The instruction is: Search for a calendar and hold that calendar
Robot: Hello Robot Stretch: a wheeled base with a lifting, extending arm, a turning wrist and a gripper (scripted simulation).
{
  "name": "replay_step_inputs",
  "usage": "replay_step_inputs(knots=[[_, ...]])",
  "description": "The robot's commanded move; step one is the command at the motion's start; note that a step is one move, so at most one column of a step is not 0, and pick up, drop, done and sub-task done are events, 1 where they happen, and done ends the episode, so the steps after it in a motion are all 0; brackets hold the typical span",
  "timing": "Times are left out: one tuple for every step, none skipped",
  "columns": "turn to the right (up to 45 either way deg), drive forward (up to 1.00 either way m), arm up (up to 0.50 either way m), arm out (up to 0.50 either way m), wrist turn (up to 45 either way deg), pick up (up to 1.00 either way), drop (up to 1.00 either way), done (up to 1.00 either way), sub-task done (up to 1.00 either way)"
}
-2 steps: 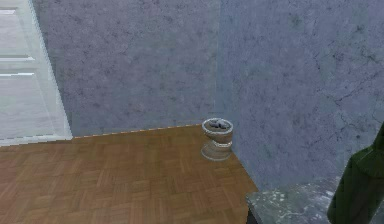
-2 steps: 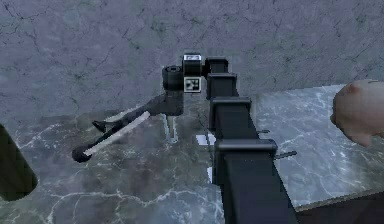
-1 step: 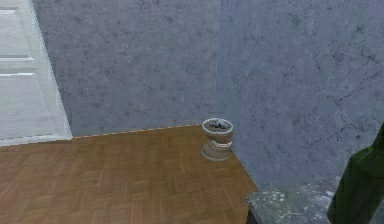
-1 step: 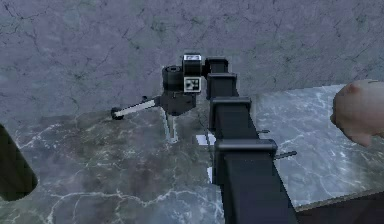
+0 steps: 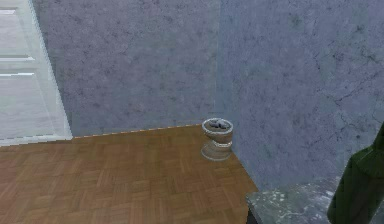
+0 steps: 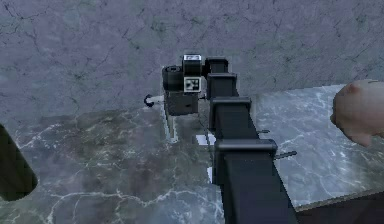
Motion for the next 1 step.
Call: replay_step_inputs(knots=[[0.0,0.0,0.0,0.0,0.0,1.0,0.0,0.0,0.0]])
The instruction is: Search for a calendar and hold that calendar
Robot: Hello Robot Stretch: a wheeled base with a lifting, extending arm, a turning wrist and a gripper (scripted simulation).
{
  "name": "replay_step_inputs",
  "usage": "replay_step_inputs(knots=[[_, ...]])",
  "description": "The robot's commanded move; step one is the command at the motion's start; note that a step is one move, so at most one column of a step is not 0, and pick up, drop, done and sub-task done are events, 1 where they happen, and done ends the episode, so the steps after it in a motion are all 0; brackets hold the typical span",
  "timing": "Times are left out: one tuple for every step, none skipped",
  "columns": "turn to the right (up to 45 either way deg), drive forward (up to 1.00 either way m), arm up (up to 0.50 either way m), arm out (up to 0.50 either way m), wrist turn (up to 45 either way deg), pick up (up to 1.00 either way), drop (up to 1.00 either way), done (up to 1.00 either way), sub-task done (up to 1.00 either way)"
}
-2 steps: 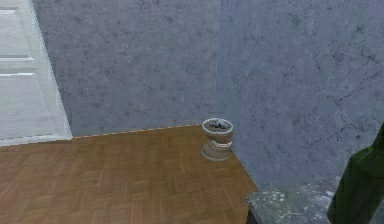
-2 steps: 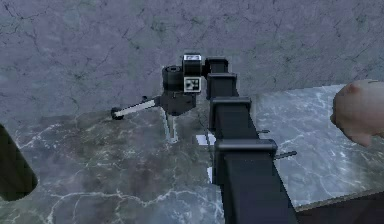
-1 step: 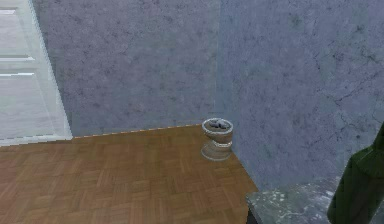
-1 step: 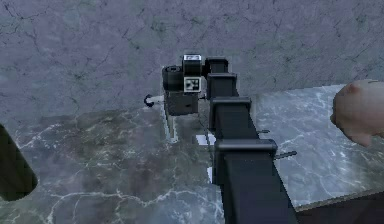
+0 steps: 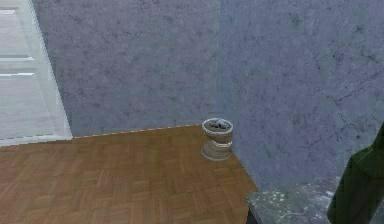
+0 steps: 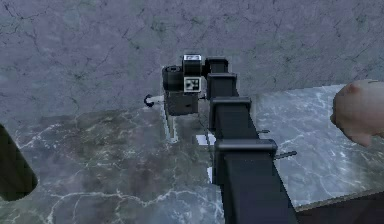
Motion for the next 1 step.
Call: replay_step_inputs(knots=[[0.0,0.0,0.0,0.0,0.0,0.0,0.0,1.0,0.0]])
